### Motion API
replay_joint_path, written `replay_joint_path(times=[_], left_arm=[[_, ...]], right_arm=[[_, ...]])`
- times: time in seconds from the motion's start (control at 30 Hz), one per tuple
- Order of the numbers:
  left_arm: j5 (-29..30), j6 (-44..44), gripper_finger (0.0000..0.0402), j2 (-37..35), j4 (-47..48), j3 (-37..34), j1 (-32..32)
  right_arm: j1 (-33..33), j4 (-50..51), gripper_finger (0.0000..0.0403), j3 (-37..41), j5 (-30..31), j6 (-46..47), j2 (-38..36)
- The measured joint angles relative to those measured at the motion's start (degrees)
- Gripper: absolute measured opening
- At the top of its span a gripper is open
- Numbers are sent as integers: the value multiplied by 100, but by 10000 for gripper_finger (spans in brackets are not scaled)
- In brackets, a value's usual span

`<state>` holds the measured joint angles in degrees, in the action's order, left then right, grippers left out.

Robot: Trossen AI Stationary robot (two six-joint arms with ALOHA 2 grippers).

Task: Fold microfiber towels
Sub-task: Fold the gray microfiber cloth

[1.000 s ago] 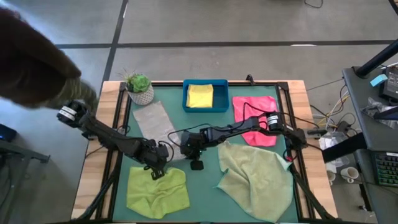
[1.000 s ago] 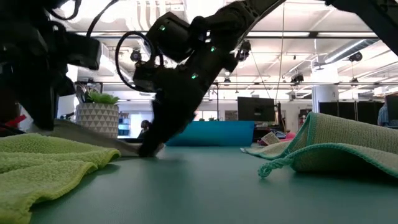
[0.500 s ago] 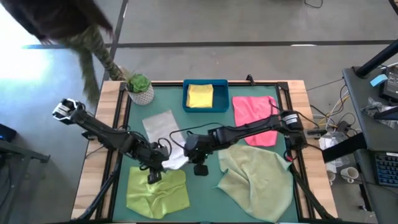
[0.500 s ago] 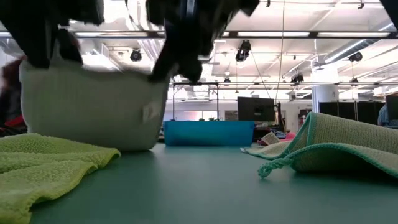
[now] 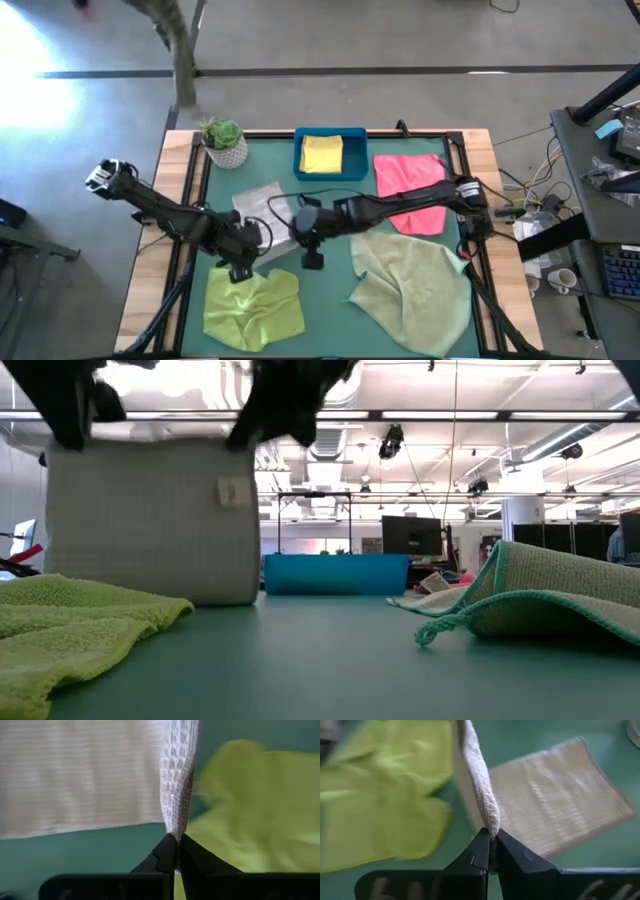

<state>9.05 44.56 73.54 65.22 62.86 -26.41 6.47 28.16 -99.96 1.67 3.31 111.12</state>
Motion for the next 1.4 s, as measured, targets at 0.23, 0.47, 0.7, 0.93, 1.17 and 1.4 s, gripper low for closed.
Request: replay_joint_path(times=[0.23, 0.47, 0.7, 0.93, 1.17, 1.4], left_arm=[[750, 2, 0, 285, 612, -364, 399], [838, -326, 0, 297, 726, -869, 1046], [999, -941, 0, 271, 611, -1187, 1742], [1116, -1529, 0, 288, 152, -1380, 2434], [1251, -2082, 0, 317, 25, -1380, 3009], [1181, -2306, 0, 317, -26, -1373, 3225]], right_arm=[[-540, 62, 11, -624, 289, -499, 955], [-928, 482, 11, -1813, 308, -1039, 1770], [-1128, 1091, 11, -2775, 285, -1312, 2458], [-1347, 1234, 11, -3104, 302, -1339, 2627], [-1596, 1069, 11, -3045, 282, -1301, 2626], [-1623, 985, 11, -3047, 230, -1489, 2628]])
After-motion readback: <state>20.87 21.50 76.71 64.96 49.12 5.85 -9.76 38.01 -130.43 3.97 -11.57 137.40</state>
